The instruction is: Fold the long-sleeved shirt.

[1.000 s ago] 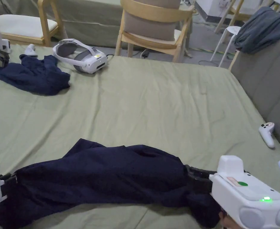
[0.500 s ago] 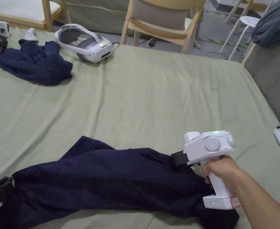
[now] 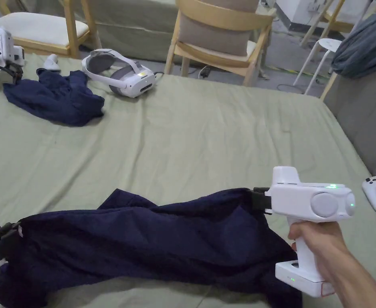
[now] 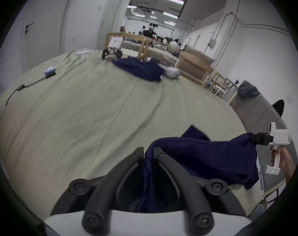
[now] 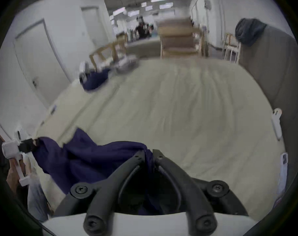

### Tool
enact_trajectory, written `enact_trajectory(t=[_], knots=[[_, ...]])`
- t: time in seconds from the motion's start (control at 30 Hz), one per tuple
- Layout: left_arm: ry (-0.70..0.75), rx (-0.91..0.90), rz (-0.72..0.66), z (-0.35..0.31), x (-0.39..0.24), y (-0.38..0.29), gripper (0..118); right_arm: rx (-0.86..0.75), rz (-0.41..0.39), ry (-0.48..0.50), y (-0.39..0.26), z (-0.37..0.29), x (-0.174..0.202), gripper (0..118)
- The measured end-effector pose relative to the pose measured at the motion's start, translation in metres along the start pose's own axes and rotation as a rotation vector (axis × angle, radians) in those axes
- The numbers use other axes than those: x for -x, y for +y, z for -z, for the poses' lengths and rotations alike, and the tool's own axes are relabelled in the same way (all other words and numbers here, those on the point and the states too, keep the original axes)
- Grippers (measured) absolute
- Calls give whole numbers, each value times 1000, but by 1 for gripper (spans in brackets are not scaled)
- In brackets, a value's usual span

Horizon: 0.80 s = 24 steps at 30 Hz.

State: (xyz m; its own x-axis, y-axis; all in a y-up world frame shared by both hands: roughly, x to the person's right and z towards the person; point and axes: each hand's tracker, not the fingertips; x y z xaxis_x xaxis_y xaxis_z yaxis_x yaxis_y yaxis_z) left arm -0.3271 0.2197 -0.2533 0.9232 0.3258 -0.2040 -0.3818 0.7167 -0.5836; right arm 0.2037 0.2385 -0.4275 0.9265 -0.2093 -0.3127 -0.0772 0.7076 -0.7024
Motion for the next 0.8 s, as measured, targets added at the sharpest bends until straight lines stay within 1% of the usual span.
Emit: enact_trajectory(t=[0.07, 0.13, 0.3, 0.37, 0.43, 0.5, 0.57, 0.73, 0.8], knots=[[-18, -47, 30, -16, -9, 13, 15, -83, -33, 5, 15, -30, 7, 5], [-42, -107, 50, -31, -15, 27, 15, -180, -82, -11, 32, -65, 19, 5], [-98, -273, 98, -82, -50, 78, 14, -417, -128, -19, 76, -153, 42, 5], [-115, -350, 107, -102, -61, 105, 14, -495, -135, -10, 96, -188, 51, 5], [-112, -422, 139, -116, -70, 135, 14, -572, -141, -19, 119, -221, 57, 5], [-117, -465, 146, -132, -80, 170, 14, -646, -131, -39, 144, -249, 61, 5], [-151, -525, 135, -148, -89, 205, 14, -696, -133, -69, 169, -271, 63, 5], [-127, -654, 178, -185, -122, 292, 14, -792, -128, -111, 232, -312, 68, 5], [-131, -661, 186, -195, -134, 325, 14, -817, -115, -133, 257, -324, 72, 5]])
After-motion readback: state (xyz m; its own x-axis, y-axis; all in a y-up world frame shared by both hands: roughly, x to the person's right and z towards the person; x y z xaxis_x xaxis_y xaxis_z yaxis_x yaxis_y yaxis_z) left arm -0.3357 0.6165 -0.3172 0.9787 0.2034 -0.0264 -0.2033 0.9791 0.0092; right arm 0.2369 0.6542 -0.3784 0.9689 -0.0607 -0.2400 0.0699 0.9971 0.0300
